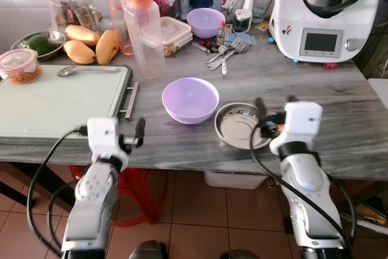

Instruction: Setting the table

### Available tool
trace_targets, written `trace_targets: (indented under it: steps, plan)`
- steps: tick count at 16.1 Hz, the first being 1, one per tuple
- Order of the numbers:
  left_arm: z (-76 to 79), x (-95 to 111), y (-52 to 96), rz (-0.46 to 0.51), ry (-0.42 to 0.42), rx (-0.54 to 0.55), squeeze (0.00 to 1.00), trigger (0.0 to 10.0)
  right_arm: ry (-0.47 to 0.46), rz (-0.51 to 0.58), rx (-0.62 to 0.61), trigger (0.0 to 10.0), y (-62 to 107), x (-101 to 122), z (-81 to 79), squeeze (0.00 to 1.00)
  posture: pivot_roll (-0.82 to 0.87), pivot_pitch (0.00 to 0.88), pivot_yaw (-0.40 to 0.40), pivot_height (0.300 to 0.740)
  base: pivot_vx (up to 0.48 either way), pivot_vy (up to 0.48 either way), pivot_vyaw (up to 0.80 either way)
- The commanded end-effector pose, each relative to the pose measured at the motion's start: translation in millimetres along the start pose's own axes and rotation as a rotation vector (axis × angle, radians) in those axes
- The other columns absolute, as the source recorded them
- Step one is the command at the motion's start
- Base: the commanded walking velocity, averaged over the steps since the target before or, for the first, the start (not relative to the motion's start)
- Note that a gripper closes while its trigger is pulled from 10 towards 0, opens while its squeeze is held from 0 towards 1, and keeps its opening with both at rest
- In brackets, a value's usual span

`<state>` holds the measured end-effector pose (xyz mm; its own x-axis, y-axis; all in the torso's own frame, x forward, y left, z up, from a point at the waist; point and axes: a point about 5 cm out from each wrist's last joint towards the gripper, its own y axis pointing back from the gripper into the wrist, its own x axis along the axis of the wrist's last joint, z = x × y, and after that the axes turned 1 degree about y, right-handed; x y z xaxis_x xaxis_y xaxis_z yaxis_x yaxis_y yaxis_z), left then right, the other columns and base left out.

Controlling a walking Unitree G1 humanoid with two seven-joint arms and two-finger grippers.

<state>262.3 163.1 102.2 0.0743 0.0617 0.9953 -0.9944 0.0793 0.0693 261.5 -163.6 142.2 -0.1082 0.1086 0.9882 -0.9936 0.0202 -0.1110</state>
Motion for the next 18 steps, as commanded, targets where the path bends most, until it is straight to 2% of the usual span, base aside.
trace_targets:
  steps: [1,5,8,10,11,13,15,18]
  plan:
    - [3.2,-4,-0.5,-0.006,0.0,-0.008,0.0,10.0,0.02,0.006,-0.017,10.0,3.3,-4,3.6,0.0,-0.02,0.0,0.034,0.74,-0.337,0.0,0.0]
    - [2.4,4,-6.6,0.031,-0.001,0.007,0.0,10.0,0.005,0.033,-0.02,10.0,0.8,-2,2.3,0.0,-0.01,0.0,0.019,0.74,-0.084,0.0,0.0]
    - [-11.6,16,-15.5,0.077,-0.014,0.057,0.0,10.0,0.021,0.071,-0.072,10.0,-11.7,5,7.4,0.0,-0.02,0.0,0.04,0.74,-0.284,0.0,0.0]
    - [-17.5,21,-14.9,0.089,-0.03,0.07,0.0,10.0,0.129,0.066,-0.077,10.0,-14.0,2,7.5,0.0,-0.01,0.0,0.044,0.74,-0.424,0.0,0.0]
    - [-18.5,19,-13.8,0.085,-0.031,0.072,0.0,10.0,0.143,0.062,-0.063,10.0,-14.5,-3,4.4,0.0,-0.01,0.0,0.046,0.74,-0.42,0.0,0.0]
    - [-17.9,16,-12.7,0.08,-0.032,0.069,0.0,10.0,0.128,0.069,-0.06,10.0,-13.3,-5,0.5,0.0,-0.01,0.0,0.042,0.74,-0.411,0.0,0.0]
    - [-15.4,11,-13.1,0.069,-0.03,0.066,0.0,10.0,0.1,0.034,-0.093,10.0,-4.4,-14,1.9,0.0,-0.01,0.0,0.031,0.74,-0.403,0.0,0.0]
    - [-13.6,3,-9.0,0.041,-0.011,0.071,0.0,10.0,0.085,0.01,-0.059,10.0,7.3,-20,4.3,0.0,-0.03,0.0,0.021,0.74,-0.401,0.0,0.0]
